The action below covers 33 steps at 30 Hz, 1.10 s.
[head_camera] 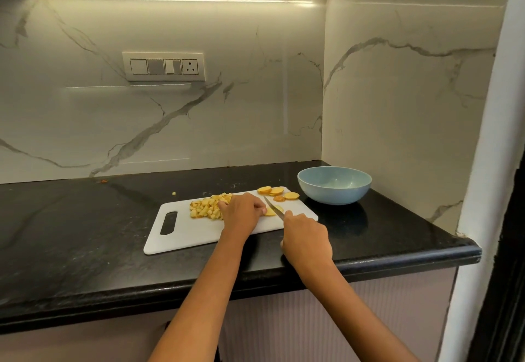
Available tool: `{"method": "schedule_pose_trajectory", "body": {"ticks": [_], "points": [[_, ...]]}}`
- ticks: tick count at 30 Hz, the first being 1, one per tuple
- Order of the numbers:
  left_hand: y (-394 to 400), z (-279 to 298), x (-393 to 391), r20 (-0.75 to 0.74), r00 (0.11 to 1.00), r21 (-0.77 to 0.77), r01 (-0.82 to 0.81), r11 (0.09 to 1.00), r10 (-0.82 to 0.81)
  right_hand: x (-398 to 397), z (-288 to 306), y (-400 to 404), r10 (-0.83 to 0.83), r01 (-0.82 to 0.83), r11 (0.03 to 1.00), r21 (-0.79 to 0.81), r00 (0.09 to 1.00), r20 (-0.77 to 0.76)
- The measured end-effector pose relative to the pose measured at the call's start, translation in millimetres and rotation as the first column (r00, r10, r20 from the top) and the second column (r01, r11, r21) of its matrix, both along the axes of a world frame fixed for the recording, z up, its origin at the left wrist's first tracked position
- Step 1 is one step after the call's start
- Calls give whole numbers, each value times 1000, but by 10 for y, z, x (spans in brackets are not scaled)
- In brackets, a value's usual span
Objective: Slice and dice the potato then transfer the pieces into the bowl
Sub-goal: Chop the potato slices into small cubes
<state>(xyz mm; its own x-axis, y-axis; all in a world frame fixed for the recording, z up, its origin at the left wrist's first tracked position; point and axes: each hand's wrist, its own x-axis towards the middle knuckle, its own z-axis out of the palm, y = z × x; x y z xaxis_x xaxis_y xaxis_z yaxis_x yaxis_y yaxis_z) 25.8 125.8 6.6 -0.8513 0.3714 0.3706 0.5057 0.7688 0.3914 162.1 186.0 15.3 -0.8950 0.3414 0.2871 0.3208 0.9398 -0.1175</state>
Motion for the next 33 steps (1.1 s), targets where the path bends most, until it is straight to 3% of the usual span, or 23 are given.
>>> {"method": "schedule_pose_trajectory", "body": {"ticks": [25,33], "points": [[-1,-22,-3,-51,999,-60,2,998,-5,27,4,-84,11,-16,993,121,999,40],[5,-3,35,2,1000,46,-8,999,8,46,-45,-9,-48,47,997,-61,998,-30]]}}
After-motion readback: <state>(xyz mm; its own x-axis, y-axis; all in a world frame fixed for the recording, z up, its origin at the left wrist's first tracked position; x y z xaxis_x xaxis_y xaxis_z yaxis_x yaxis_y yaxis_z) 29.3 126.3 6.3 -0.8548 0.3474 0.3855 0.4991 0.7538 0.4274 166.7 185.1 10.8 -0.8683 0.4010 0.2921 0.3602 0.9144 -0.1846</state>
